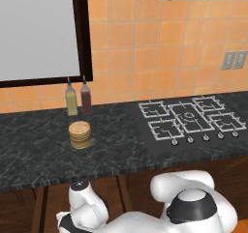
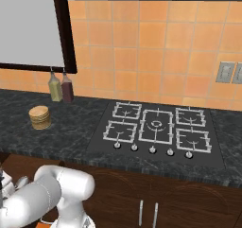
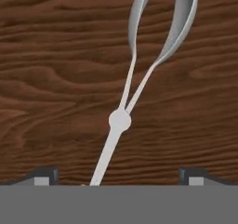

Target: Pick the tongs from the drawer and place it on the counter.

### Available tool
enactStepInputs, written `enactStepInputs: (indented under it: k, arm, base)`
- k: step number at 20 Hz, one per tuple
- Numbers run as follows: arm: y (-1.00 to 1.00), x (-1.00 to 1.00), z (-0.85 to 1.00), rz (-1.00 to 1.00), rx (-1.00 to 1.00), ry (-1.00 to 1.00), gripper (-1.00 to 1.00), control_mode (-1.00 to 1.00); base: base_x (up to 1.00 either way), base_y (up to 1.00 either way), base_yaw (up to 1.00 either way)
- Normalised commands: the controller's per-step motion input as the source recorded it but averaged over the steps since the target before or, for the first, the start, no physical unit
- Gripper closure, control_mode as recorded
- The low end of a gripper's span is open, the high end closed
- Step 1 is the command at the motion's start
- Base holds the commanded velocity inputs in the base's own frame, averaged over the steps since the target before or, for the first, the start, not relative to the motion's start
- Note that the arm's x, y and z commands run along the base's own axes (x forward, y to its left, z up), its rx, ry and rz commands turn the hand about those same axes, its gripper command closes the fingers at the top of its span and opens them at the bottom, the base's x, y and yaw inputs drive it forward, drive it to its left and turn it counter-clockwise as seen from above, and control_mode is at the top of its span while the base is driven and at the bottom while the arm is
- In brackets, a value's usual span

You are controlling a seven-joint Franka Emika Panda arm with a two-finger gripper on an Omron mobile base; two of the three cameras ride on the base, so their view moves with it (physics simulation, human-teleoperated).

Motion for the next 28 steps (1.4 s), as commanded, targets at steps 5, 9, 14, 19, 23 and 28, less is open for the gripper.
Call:
enactStepInputs:
  k: [5, 9, 14, 19, 23, 28]
  arm:
    - [0.34, 0.11, -0.30, 0.00, 0.00, -0.01, -1.00, -1.00]
    - [0.41, 0.04, -0.35, 0.00, 0.00, 0.00, -1.00, -1.00]
    - [0.33, 0.06, -0.38, 0.00, 0.00, 0.00, -1.00, -1.00]
    - [0.38, -0.16, -0.76, 0.00, -0.02, 0.01, 1.00, -1.00]
    - [0.37, -0.33, -0.79, 0.00, -0.03, 0.04, 1.00, -1.00]
    - [0.18, -0.58, -0.39, 0.00, 0.00, 0.00, 1.00, -1.00]
  base:
    - [0.00, 0.00, 0.00]
    - [0.00, 0.00, 0.00]
    - [0.00, 0.00, 0.00]
    - [0.00, 0.00, 0.00]
    - [0.00, 0.00, 0.00]
    - [0.00, 0.00, 0.00]
